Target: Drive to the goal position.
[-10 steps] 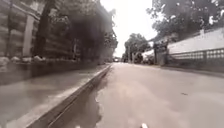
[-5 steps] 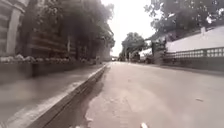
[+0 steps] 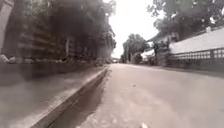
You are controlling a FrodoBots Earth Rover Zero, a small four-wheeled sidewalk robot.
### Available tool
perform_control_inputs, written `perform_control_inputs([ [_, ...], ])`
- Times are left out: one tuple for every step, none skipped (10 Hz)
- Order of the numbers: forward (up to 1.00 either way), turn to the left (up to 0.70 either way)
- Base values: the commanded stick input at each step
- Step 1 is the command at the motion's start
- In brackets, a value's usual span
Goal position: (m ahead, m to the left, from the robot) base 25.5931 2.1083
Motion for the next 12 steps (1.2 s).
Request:
perform_control_inputs([
  [1.00, 0.00],
  [1.00, 0.00],
  [1.00, 0.00],
  [1.00, 0.00],
  [1.00, 0.00],
  [1.00, 0.00],
  [1.00, -0.13],
  [1.00, -0.27],
  [1.00, -0.27],
  [1.00, -0.27],
  [1.00, -0.27],
  [1.00, -0.24],
])
